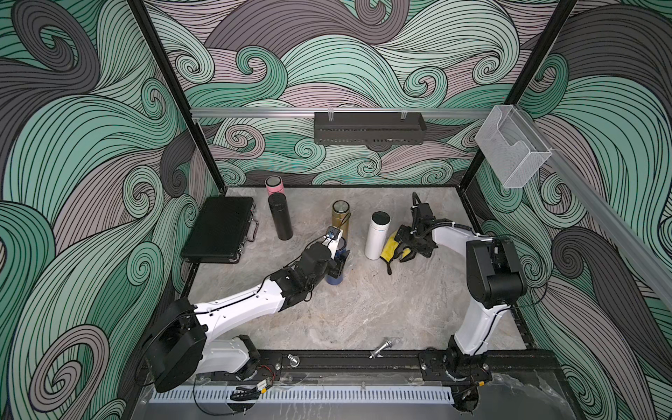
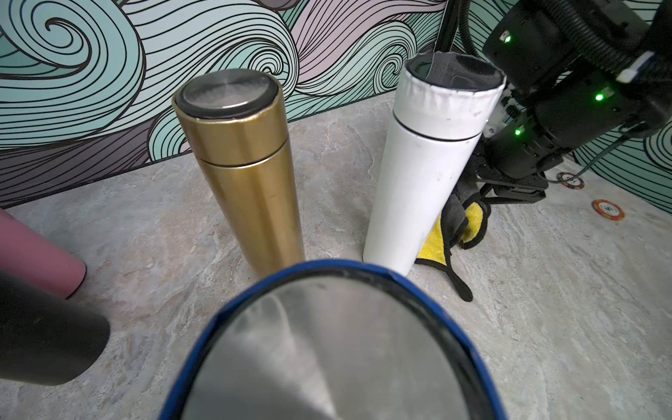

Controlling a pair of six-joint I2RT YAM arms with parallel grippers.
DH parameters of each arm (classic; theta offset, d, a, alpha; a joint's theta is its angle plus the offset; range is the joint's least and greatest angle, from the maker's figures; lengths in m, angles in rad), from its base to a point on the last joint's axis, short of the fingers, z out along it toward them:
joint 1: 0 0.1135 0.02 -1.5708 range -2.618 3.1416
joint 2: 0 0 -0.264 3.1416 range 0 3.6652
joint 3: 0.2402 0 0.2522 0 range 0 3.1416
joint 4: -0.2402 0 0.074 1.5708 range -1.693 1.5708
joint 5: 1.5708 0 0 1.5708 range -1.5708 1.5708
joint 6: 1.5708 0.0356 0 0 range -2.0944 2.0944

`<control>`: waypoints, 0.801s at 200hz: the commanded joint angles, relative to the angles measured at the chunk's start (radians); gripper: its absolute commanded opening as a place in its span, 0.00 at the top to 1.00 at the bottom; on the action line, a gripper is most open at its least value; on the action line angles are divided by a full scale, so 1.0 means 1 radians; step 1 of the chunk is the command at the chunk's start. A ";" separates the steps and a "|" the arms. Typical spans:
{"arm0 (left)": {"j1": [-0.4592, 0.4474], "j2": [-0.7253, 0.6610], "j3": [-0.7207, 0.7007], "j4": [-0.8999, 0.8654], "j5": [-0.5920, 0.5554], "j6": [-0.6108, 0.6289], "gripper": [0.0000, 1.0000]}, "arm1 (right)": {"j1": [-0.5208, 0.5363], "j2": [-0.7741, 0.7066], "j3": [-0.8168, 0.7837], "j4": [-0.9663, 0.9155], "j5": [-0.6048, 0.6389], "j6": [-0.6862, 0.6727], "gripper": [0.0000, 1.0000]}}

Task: Wipe the surface of the thermos
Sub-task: Pick up the cleaning item at the center of the board.

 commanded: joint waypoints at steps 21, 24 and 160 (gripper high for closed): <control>0.006 0.010 0.010 0.105 -0.018 -0.007 1.00 | -0.002 0.064 0.029 -0.046 0.059 0.024 0.03; 0.006 0.010 0.009 0.108 -0.017 -0.008 1.00 | -0.002 0.066 0.027 -0.045 0.057 0.023 0.04; 0.035 0.006 -0.011 0.083 -0.030 -0.107 1.00 | 0.010 -0.377 -0.309 -0.038 -0.075 -0.101 1.00</control>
